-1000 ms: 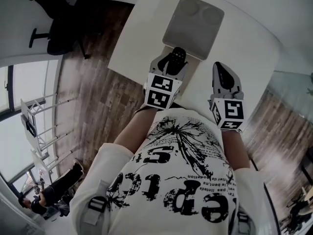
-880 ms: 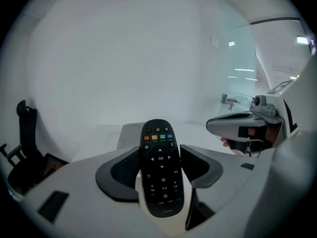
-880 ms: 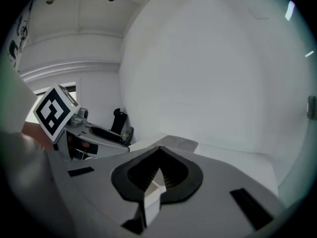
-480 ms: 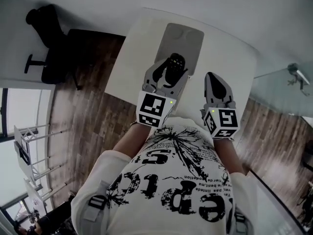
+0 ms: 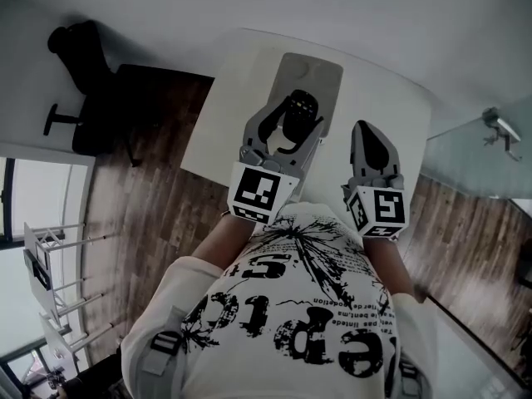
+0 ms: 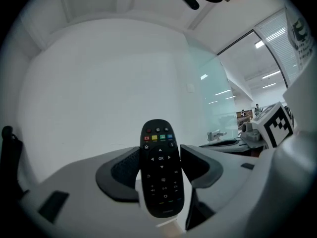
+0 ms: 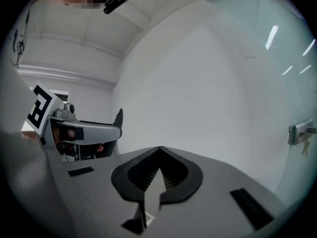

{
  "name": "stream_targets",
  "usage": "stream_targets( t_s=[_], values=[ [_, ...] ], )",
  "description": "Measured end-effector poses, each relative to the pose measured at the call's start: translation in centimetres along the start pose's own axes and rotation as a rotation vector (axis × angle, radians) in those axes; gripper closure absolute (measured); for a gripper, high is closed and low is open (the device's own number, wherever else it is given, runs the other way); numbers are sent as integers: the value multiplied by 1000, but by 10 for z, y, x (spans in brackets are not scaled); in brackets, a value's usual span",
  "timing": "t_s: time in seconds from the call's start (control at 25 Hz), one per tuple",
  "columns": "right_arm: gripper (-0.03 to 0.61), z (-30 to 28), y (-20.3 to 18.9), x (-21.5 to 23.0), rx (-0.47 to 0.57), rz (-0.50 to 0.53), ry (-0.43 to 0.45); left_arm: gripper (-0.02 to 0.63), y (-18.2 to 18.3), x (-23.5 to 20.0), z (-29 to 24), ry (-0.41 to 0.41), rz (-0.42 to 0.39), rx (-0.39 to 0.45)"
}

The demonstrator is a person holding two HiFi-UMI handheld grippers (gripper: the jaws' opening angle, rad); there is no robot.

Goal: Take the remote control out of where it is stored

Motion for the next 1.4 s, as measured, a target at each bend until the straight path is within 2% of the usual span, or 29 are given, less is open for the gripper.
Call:
stream_targets(
  t_s=[0.48,1.4],
  values=[
    [583,3,0,1,12,20,11,349,-5,5,-5,0,20,-23],
    [583,7,-3,12,-8,-4,3,350,-15,9,-13,-4,46,-55]
  ],
)
Point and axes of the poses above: the fingertips, and each gripper's own axes: z backward along the fingers, x to its right, y out of its top, the point moved 10 cm from there along z, backward along the fingers, and after that the axes turned 3 degrees about -z, right-handed, at the moved point
